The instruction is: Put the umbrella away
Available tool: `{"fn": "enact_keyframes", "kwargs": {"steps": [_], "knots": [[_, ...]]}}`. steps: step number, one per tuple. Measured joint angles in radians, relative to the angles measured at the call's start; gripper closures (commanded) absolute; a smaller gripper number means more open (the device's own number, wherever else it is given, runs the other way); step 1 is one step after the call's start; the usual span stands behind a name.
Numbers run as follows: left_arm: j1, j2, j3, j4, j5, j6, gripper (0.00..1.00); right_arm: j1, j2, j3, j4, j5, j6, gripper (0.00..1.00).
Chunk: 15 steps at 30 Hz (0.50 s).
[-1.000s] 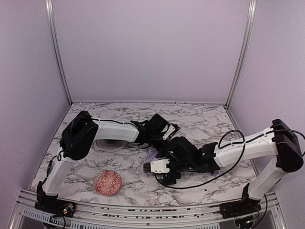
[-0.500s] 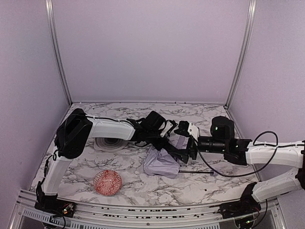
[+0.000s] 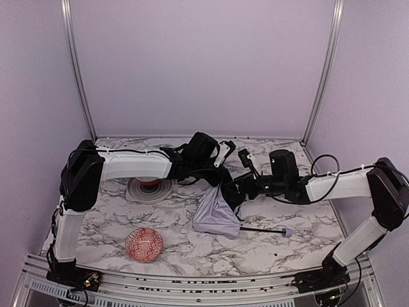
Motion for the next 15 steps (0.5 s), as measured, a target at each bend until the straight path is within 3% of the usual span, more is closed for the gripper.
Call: {"fn": "enact_keyframes", "kwargs": {"steps": [5,15], "knots": [[0.0,0.0,0.0,0.0,-0.056,-0.032,1.0,0.041,-0.001,-0.008,0.006,0.024,0.02,0.3],[0.0,0.0,0.0,0.001,-0.095,-0.072,1.0,0.169,-0.069,-0.005,-0.053,0.263,-0.066,0.56]]}}
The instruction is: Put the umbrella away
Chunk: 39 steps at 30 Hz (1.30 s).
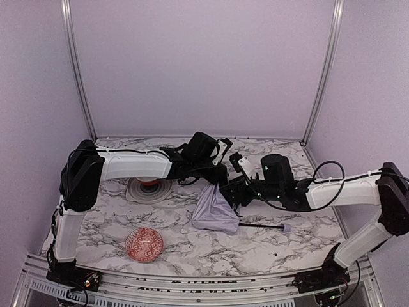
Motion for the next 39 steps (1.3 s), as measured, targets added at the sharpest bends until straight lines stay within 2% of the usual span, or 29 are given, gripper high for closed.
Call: {"fn": "enact_keyframes", "kwargs": {"steps": [10,17,25,27,30,31,33,34,35,39], "knots": [[0.0,0.0,-0.001,0.0,-0.016,-0.003,1.0,0.035,-0.004,0.002,0.024,0.083,-0.044,0.56],[0.0,0.0,-0.004,0.0,-0.024,-0.003,1.0,0.127,-0.063,-0.05,0.129,0.106,-0.096,0.53],[0.0,0.0,-0.019,0.0,-0.024,-0.003,1.0,0.069,0.025,-0.05,0.149,0.113,-0.062,0.47],[0.0,0.0,-0.023,0.0,-0.025,-0.003,1.0,0.055,0.046,-0.049,0.149,0.105,-0.058,0.52],[0.0,0.0,-0.024,0.001,-0.027,-0.003,1.0,0.047,0.088,-0.047,0.148,0.084,-0.056,0.71],[0.0,0.0,-0.024,0.0,-0.027,-0.003,0.95,0.047,0.098,-0.047,0.147,0.078,-0.055,0.81],[0.0,-0.001,-0.024,0.0,-0.027,-0.003,0.56,0.043,0.113,-0.047,0.142,0.068,-0.048,0.99],[0.001,-0.002,-0.024,0.0,-0.025,0.002,0.4,0.042,0.113,-0.047,0.139,0.059,-0.045,1.0],[0.002,-0.005,-0.026,0.0,-0.022,0.005,0.28,0.038,0.113,-0.047,0.139,0.047,-0.037,1.0],[0.02,-0.035,-0.049,0.001,0.014,0.006,0.06,0.001,0.108,-0.048,0.146,-0.02,-0.008,1.0]]}}
